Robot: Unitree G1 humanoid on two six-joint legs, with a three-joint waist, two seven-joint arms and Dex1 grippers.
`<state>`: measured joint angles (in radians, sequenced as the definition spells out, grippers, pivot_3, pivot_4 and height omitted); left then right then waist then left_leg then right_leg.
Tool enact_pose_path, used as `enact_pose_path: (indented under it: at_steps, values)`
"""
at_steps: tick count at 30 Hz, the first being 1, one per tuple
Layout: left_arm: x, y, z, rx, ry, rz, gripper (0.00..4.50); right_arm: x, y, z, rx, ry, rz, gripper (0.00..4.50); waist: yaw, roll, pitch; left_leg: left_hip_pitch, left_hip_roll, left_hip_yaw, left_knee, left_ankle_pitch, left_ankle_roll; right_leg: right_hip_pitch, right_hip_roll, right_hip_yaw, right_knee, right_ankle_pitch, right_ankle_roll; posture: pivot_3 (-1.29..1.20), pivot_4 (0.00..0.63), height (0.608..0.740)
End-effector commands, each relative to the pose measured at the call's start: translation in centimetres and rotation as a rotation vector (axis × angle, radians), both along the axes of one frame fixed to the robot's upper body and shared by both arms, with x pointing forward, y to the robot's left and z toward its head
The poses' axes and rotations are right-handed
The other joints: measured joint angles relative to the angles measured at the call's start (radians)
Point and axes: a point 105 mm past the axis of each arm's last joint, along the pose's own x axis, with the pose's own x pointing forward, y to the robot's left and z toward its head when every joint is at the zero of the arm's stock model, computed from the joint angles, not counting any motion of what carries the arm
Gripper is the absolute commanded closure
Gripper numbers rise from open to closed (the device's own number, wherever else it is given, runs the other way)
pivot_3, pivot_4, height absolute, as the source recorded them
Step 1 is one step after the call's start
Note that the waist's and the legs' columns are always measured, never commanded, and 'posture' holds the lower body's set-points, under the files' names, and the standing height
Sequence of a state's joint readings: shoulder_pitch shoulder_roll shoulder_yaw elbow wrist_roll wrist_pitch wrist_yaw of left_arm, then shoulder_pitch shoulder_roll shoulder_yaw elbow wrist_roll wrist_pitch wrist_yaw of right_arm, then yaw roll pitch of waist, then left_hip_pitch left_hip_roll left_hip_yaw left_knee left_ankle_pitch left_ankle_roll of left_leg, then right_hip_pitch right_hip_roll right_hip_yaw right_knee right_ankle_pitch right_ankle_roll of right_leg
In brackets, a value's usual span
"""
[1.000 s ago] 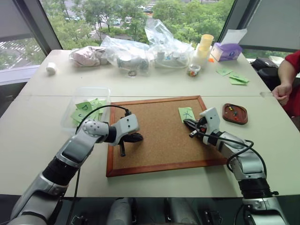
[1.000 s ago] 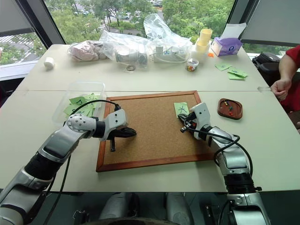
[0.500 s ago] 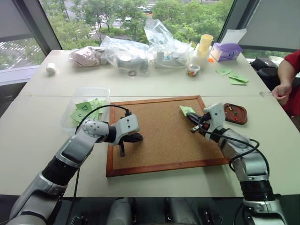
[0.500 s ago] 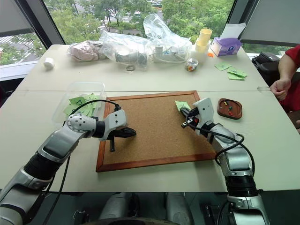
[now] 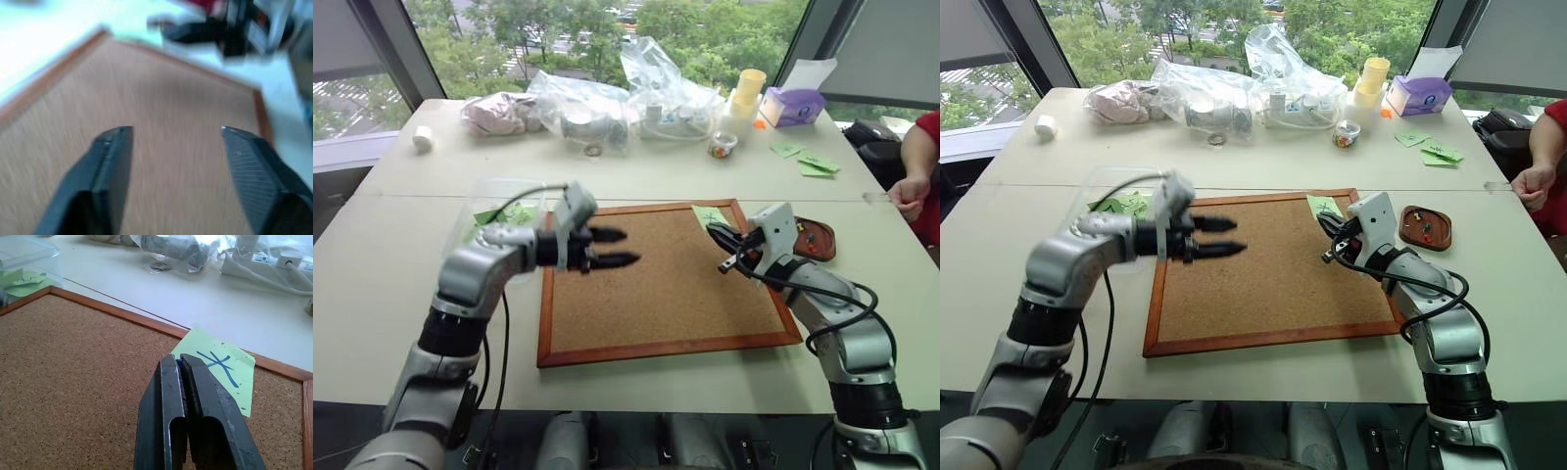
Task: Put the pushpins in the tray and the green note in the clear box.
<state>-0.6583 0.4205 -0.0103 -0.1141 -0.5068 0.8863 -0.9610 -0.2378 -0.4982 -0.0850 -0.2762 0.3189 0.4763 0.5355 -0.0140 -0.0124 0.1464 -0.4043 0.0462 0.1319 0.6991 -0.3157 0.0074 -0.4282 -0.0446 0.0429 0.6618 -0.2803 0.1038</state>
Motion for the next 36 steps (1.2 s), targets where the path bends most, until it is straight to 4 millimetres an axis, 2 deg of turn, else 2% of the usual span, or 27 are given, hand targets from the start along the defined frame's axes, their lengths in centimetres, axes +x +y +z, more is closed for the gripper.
enact_pose_path:
  at_steps: [1, 6, 9, 14, 17, 21, 23, 26, 33, 36]
  values:
    - [1.4, -0.3, 1.7, -0.188, 0.141, 0.066, 0.04, -0.3, 0.5, 2.5, -0.047, -0.092, 0.046, 4.50, 0.000, 0.000, 0.000, 0.000, 0.000, 0.000, 0.000, 0.000, 0.000, 0.000, 0.000, 0.000, 0.000, 0.000, 0.000, 0.00, 0.150, 0.735]
    - [4.4, -1.8, 0.6, -0.310, 0.434, 0.188, 0.04, -0.4, 0.8, 3.6, -0.081, -0.121, 0.073, 4.50, 0.000, -0.001, 0.000, 0.000, -0.001, -0.001, 0.000, 0.000, 0.000, 0.000, 0.000, 0.000, 0.000, 0.000, 0.000, 0.00, 0.150, 0.735]
    - [5.9, -4.8, -0.2, -0.434, 0.653, 0.159, 0.04, -0.2, 1.2, 4.5, -0.109, -0.154, 0.093, 4.50, 0.001, -0.002, 0.001, -0.001, -0.003, -0.001, 0.000, 0.000, 0.000, 0.000, 0.000, 0.000, -0.001, 0.000, 0.000, 0.00, 0.150, 0.735]
    - [6.9, -7.3, 0.3, -0.496, 0.726, 0.130, 0.04, -0.3, 1.5, 4.7, -0.125, -0.163, 0.106, 4.50, 0.000, -0.002, 0.001, -0.002, -0.005, -0.002, -0.002, 0.000, 0.000, 0.000, -0.001, -0.001, -0.004, 0.000, 0.001, 0.00, 0.150, 0.735]
    - [6.8, -9.1, 0.2, -0.481, 0.732, 0.095, 0.04, -0.5, 1.7, 4.8, -0.135, -0.171, 0.108, 4.50, 0.000, -0.002, 0.002, -0.003, -0.004, -0.002, -0.002, 0.000, 0.000, -0.001, 0.000, -0.001, -0.005, 0.000, 0.001, 0.00, 0.150, 0.735]
    - [7.1, -10.2, 0.5, -0.523, 0.753, 0.076, 0.04, -0.8, 1.8, 4.9, -0.140, -0.177, 0.111, 4.50, 0.000, -0.002, 0.002, -0.003, -0.005, -0.002, -0.002, 0.000, 0.000, -0.001, 0.000, -0.001, -0.005, 0.000, 0.001, 0.00, 0.150, 0.735]
    - [7.0, -11.7, 0.9, -0.541, 0.756, 0.047, 0.04, -1.1, 2.0, 5.1, -0.146, -0.181, 0.115, 4.50, 0.001, -0.002, 0.002, -0.003, -0.005, -0.002, -0.002, 0.000, 0.000, -0.001, 0.000, -0.001, -0.005, 0.000, 0.001, 0.00, 0.150, 0.735]
    - [7.0, -12.6, 0.6, -0.530, 0.751, 0.052, 0.92, -1.3, 2.1, 5.2, -0.148, -0.184, 0.115, 4.50, 0.003, -0.002, 0.002, -0.003, -0.005, -0.002, -0.002, 0.000, 0.000, -0.001, -0.001, -0.002, -0.005, 0.000, 0.001, 0.00, 0.150, 0.735]
    - [6.9, -13.1, 0.2, -0.521, 0.761, 0.043, 4.47, -1.5, 2.2, 5.4, -0.148, -0.192, 0.109, 4.50, -0.002, -0.002, 0.002, -0.003, -0.005, -0.002, -0.002, 0.000, 0.000, 0.000, 0.000, -0.002, -0.006, 0.000, 0.001, 0.00, 0.150, 0.735]
    - [7.0, -12.9, -0.2, -0.496, 0.742, 0.053, 4.47, -1.5, 2.2, 5.5, -0.148, -0.195, 0.108, 4.50, 0.000, -0.002, 0.002, -0.003, -0.005, -0.002, -0.002, 0.000, 0.000, 0.000, 0.000, -0.002, -0.006, 0.000, 0.001, 0.00, 0.150, 0.735]
